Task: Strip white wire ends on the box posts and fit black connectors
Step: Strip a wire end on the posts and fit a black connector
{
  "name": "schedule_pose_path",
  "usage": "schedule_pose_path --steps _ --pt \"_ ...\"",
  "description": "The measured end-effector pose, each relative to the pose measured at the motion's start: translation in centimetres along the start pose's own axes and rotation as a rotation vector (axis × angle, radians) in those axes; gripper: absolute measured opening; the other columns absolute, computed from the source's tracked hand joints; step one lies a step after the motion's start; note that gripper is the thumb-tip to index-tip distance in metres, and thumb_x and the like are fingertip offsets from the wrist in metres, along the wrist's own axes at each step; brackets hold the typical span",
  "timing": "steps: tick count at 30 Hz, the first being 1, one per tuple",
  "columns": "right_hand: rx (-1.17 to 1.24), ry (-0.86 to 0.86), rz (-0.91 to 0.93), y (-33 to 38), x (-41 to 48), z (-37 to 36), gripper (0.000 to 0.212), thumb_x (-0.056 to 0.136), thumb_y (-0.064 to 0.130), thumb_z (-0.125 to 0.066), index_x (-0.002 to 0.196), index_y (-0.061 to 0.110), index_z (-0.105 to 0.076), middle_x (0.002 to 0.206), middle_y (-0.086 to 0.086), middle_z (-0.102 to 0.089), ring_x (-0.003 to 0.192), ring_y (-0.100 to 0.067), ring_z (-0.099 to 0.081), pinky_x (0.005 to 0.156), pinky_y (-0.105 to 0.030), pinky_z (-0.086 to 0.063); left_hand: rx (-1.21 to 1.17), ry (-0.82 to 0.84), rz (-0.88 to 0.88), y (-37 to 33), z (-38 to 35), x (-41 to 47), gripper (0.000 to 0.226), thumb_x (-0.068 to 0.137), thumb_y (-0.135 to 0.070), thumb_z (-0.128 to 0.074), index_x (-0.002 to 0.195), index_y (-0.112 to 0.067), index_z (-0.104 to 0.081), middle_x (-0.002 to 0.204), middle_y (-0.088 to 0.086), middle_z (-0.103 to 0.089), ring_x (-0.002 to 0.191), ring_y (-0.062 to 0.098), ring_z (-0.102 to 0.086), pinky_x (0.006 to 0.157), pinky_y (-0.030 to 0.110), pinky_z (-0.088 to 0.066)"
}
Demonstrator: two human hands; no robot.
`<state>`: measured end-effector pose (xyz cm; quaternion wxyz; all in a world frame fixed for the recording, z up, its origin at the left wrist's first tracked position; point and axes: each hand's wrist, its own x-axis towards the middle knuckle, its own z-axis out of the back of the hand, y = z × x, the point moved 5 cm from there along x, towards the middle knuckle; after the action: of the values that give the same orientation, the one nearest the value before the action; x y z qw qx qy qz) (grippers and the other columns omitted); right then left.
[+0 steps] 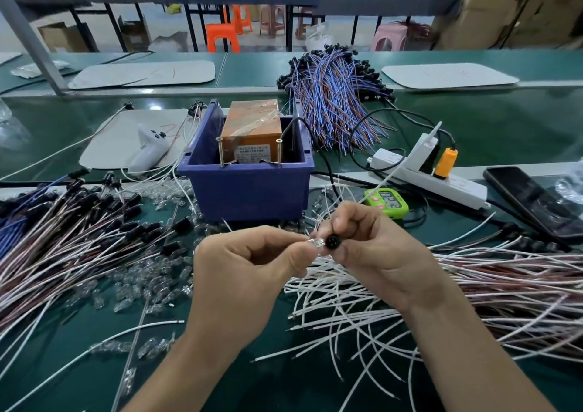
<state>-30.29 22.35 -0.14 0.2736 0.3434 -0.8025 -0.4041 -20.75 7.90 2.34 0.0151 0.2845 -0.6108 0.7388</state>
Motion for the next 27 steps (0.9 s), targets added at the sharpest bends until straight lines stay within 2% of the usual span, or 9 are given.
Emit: schedule_pose_path --steps 2,7,11,15,20,22,25,27 --pt "0.021 0.027 -0.013 -0.2 0.0 -0.2 0.03 0.066 0.005 -0.091 0.087 0.012 -0.07 0.091 -0.01 -0.072 0.081 -0.021 -0.068 0.085 -0.029 -0.052 0.007 -0.003 -0.041 -0.6 0.1 0.0 0.012 0.077 -0.054 -0.082 0.085 -0.046 -0.081 0.066 -0.012 -0.075 0.054 0.011 -0.071 0.054 0.018 -0.055" --pt "0.049 0.03 -0.034 -0.4 0.1 -0.3 0.029 0.069 0.004 -0.089 0.088 0.01 -0.069 0.093 -0.011 -0.073 0.084 -0.023 -0.067 0.089 -0.033 -0.052 0.105 -0.028 -0.07 -1.0 0.2 -0.3 0.018 0.074 -0.041 -0.085 0.09 -0.037 -0.081 0.071 -0.021 -0.075 0.058 0.005 -0.072 0.055 0.016 -0.055" --pt "0.028 0.027 -0.035 -0.5 0.2 -0.4 0.028 0.069 0.006 -0.09 0.088 0.012 -0.069 0.093 -0.01 -0.073 0.087 -0.023 -0.067 0.091 -0.034 -0.052 0.184 -0.035 -0.099 -1.4 0.1 -0.5 0.008 0.074 -0.041 -0.084 0.081 -0.038 -0.081 0.076 -0.027 -0.074 0.062 0.0 -0.072 0.057 0.013 -0.054" --pt "0.017 0.02 -0.046 -0.6 0.3 -0.5 0.028 0.069 0.006 -0.09 0.088 0.01 -0.069 0.094 -0.011 -0.073 0.087 -0.023 -0.069 0.089 -0.034 -0.054 0.293 -0.044 -0.142 -1.8 0.1 -0.6 0.013 0.075 -0.038 -0.087 0.087 -0.036 -0.081 0.081 -0.03 -0.074 0.063 -0.005 -0.07 0.057 0.009 -0.051" --pt "-0.136 -0.048 -0.032 -0.5 0.3 -0.4 0.029 0.064 0.011 -0.094 0.083 0.011 -0.072 0.093 -0.012 -0.074 0.083 -0.022 -0.069 0.08 -0.034 -0.054 0.396 -0.059 -0.157 -1.7 0.0 -0.7 0.012 0.077 -0.036 -0.084 0.088 -0.034 -0.082 0.088 -0.032 -0.072 0.064 -0.009 -0.068 0.057 0.009 -0.051" --pt "-0.223 -0.075 -0.009 -0.2 0.2 -0.4 0.025 0.065 0.005 -0.09 0.081 0.012 -0.073 0.093 -0.014 -0.075 0.083 -0.022 -0.07 0.078 -0.033 -0.057 0.416 -0.054 -0.144 -1.6 0.0 -0.6 0.024 0.079 -0.04 -0.079 0.101 -0.035 -0.077 0.09 -0.035 -0.07 0.065 -0.011 -0.067 0.058 0.01 -0.051" --pt "-0.36 -0.121 0.039 0.2 0.0 -0.3 0.027 0.07 -0.012 -0.077 0.079 0.013 -0.075 0.092 -0.016 -0.076 0.082 -0.023 -0.072 0.074 -0.031 -0.059 0.441 -0.027 -0.137 -1.4 -0.1 -0.6 0.021 0.079 -0.038 -0.079 0.1 -0.035 -0.078 0.09 -0.036 -0.07 0.067 -0.013 -0.067 0.059 0.011 -0.052" --pt "-0.444 -0.16 0.067 0.4 0.0 -0.2 0.03 0.07 -0.015 -0.073 0.078 0.013 -0.077 0.092 -0.018 -0.077 0.082 -0.025 -0.074 0.071 -0.029 -0.059 0.446 -0.028 -0.125 -1.2 0.0 -0.5 0.029 0.079 -0.035 -0.081 0.106 -0.038 -0.073 0.088 -0.037 -0.07 0.067 -0.013 -0.067 0.06 0.011 -0.052"
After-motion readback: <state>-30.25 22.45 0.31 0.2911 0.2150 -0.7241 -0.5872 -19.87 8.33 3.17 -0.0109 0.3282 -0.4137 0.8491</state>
